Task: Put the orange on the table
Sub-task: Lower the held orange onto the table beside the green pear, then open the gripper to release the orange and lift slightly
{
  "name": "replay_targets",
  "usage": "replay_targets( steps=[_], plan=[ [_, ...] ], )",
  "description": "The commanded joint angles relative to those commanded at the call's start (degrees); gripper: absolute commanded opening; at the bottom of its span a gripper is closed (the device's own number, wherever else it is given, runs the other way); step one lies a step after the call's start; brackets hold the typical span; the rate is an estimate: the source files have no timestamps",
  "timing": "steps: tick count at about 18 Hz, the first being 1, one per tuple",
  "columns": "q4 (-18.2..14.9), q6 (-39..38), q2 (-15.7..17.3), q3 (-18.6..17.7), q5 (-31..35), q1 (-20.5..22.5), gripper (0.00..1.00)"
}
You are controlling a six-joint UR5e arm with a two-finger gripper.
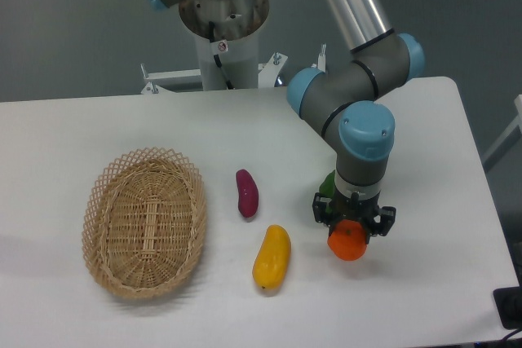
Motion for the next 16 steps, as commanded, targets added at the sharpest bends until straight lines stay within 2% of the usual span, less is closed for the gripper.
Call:
replay_targets(
  steps=[2,3,10,11,12,13,14,16],
  plan=[
    [0.3,-0.8,-0.6,-0.3,0.0,0.0,0.58],
    [0.4,-0.8,-1.0,-0.3,0.0,-0.3,0.65],
    [0.4,-0.8,-2.1,-1.1,0.1,-1.1,0.67],
    [0.4,-0.6,-2.2,-1.1,0.1,-1.1,0.73],
    [0.4,-0.7,-2.2,-1.1,0.2,-1.1,0.74],
    [0.4,-0.6,-2.1,-1.1,0.2,-1.1,0.82],
    [0.4,-0.4,-2.0,-1.0,0.2,-1.1,0.96],
    [0.4,-0.5,-1.7,-0.6,0.2,-1.1,1.0]
  ],
)
